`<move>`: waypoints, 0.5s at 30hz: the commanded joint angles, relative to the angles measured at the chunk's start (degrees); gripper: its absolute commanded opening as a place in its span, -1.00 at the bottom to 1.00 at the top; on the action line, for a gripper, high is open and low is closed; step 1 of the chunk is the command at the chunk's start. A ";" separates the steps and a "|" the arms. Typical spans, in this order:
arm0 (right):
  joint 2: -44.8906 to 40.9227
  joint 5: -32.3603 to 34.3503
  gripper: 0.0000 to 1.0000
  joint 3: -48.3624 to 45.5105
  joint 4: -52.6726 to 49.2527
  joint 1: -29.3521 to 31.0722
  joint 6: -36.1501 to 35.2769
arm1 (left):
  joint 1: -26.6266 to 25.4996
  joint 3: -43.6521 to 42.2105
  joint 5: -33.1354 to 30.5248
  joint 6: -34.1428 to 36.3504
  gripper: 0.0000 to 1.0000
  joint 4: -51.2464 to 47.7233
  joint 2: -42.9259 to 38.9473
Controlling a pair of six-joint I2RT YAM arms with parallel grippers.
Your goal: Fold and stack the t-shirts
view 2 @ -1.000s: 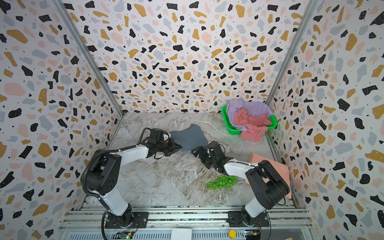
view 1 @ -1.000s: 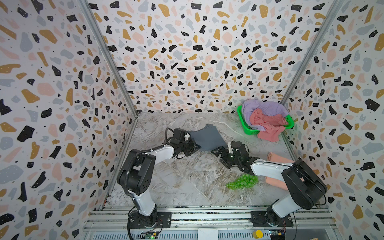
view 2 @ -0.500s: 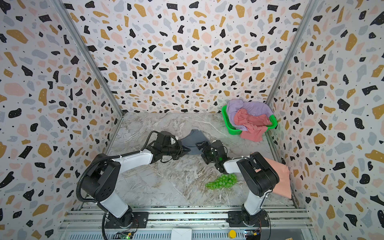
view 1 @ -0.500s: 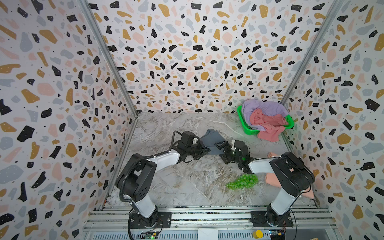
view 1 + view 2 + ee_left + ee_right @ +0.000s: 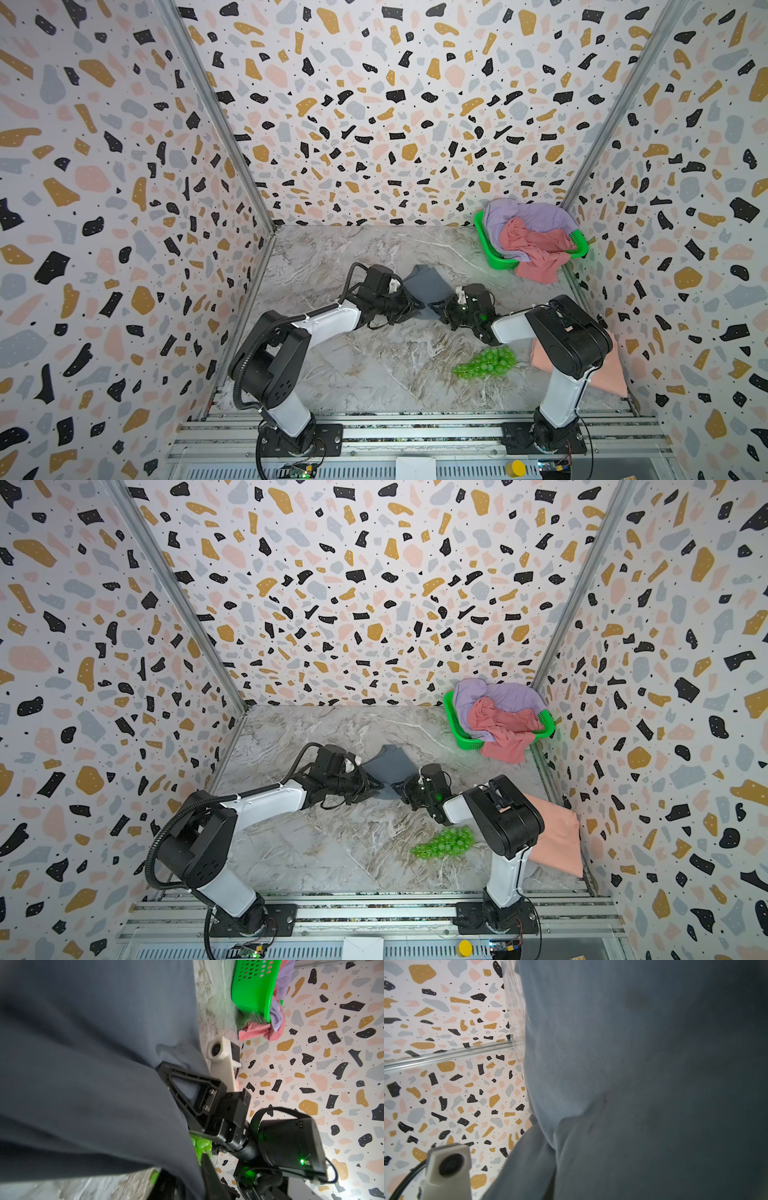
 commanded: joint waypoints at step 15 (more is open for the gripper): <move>-19.84 18.57 -0.86 21.60 -65.78 -16.00 -47.78 | 8.14 5.28 -5.85 26.45 0.67 -15.75 -4.08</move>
